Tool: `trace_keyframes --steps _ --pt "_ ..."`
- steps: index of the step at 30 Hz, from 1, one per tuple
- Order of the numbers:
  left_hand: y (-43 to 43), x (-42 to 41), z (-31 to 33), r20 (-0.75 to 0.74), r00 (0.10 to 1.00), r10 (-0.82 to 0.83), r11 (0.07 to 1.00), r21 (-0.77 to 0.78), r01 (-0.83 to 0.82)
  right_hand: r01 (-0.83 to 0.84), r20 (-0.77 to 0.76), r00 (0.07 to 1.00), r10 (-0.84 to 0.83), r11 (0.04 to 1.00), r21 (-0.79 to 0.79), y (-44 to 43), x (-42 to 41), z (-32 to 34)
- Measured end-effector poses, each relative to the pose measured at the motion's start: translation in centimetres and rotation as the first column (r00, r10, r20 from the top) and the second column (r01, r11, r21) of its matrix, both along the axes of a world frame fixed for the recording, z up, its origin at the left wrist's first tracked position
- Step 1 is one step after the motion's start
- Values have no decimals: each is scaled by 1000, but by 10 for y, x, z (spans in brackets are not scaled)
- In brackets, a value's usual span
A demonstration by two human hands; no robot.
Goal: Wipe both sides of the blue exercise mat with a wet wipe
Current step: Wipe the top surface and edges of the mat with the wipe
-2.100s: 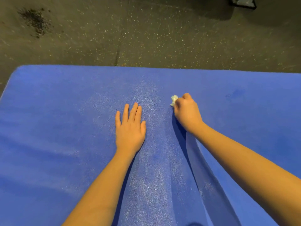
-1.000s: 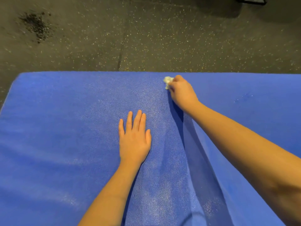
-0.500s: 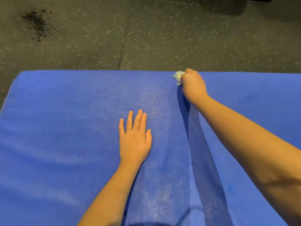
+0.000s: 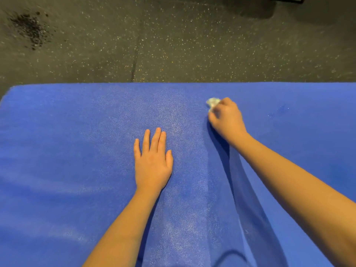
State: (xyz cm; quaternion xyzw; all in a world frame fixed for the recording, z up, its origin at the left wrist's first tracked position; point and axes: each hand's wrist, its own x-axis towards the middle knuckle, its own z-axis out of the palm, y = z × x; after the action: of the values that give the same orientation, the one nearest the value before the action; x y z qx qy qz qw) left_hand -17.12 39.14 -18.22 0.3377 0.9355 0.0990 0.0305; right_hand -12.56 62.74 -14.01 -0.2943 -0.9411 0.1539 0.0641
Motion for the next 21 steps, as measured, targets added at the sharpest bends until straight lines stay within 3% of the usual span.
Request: trace_keyframes --steps 3,4,7,8,13,18,19,21 --pt "0 -1 0 -1 1000 3 1000 9 -3 -356 45 933 357 934 -32 -20 22 4" --pt "1 -1 0 -1 1000 2 1000 8 -2 -322 83 943 323 946 -31 -13 24 6" --pt "0 0 0 11 1000 0 1000 -2 0 56 83 995 -56 998 -1 11 26 -2" --pt "0 0 0 10 1000 0 1000 -4 0 109 78 991 -107 994 -25 4 29 -1" --pt "0 -2 -1 22 1000 -13 1000 -20 13 -247 87 961 264 955 -165 -46 63 -1" --pt "-2 8 6 101 995 -20 999 -44 25 148 -18 988 -151 982 -115 -36 66 -5" --pt "-7 15 8 115 993 -26 998 -48 31 109 -41 993 -114 986 -124 -47 70 -5" --pt "-22 31 8 82 993 -81 995 -47 85 -118 -24 993 116 979 -165 -73 84 -2"
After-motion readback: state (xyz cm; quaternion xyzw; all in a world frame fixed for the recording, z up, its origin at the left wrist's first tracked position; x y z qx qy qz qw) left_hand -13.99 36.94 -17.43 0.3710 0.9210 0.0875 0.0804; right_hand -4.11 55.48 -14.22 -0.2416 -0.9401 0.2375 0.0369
